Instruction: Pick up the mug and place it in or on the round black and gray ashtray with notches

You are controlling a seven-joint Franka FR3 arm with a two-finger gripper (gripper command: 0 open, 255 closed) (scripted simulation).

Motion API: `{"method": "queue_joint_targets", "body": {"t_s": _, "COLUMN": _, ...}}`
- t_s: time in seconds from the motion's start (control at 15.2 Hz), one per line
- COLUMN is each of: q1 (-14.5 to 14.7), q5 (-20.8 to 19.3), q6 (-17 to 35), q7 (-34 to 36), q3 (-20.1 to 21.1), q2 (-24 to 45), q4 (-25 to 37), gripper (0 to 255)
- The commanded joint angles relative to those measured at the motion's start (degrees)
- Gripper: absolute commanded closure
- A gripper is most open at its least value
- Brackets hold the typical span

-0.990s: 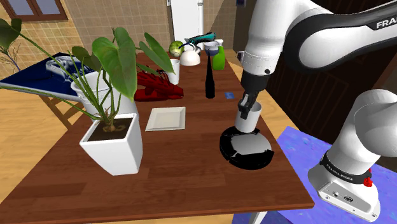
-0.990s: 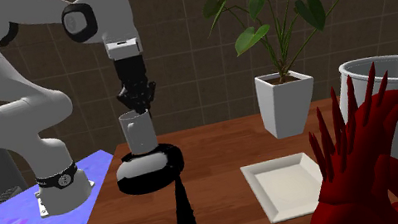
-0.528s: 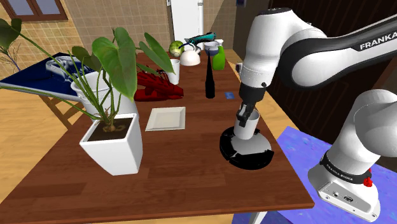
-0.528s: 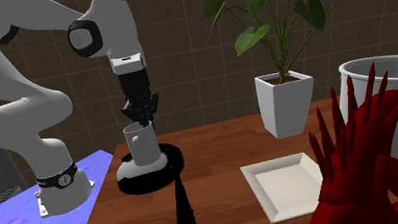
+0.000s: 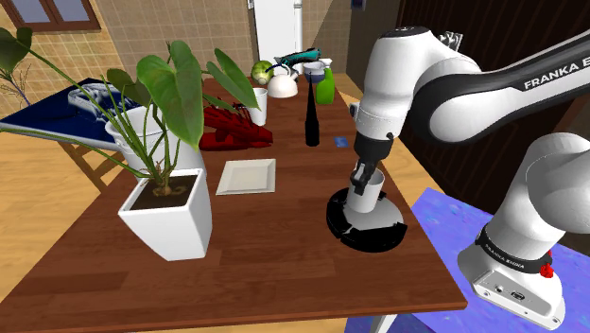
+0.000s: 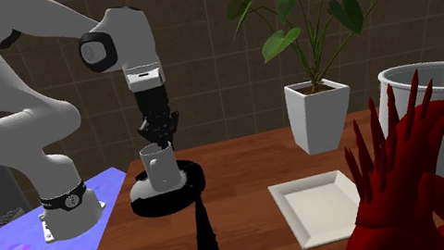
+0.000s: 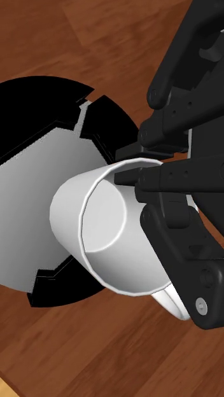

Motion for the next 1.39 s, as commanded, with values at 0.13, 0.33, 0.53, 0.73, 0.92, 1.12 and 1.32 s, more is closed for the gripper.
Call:
{"method": "queue_joint_targets", "body": {"t_s": 0.13, "q1": 0.00, "q5": 0.00, "q6": 0.03, "q7": 0.00, "q3": 0.00, "q2": 0.01, "q4": 0.00, "gripper": 255}}
{"method": "queue_joint_targets", "body": {"t_s": 0.33, "q1": 0.00, "q5": 0.00, "q6": 0.03, "q7": 0.00, "q3": 0.00, "q2": 0.01, "q4": 0.00, "gripper": 0}}
{"method": "queue_joint_targets", "body": {"t_s": 0.53, "q1": 0.00, "q5": 0.00, "q6": 0.03, "q7": 0.00, "q3": 0.00, "q2": 0.01, "q4": 0.00, "gripper": 0}}
{"method": "queue_joint_targets", "body": {"t_s": 0.73, "q1": 0.18, "q5": -0.49, "q6": -6.98, "q7": -0.13, "q3": -1.34, "q2": -3.23, "q4": 3.79, "gripper": 0}}
{"method": "queue_joint_targets", "body": {"t_s": 0.92, "q1": 0.21, "q5": -0.66, "q6": -8.74, "q7": -0.14, "q3": -1.68, "q2": -3.89, "q4": 4.89, "gripper": 0}}
{"method": "queue_joint_targets", "body": {"t_s": 1.12, "q1": 0.20, "q5": -0.66, "q6": -8.73, "q7": -0.14, "q3": -1.68, "q2": -3.88, "q4": 4.90, "gripper": 0}}
{"method": "queue_joint_targets", "body": {"t_s": 1.32, "q1": 0.20, "q5": -0.66, "q6": -8.73, "q7": -0.14, "q3": -1.68, "q2": -3.88, "q4": 4.90, "gripper": 0}}
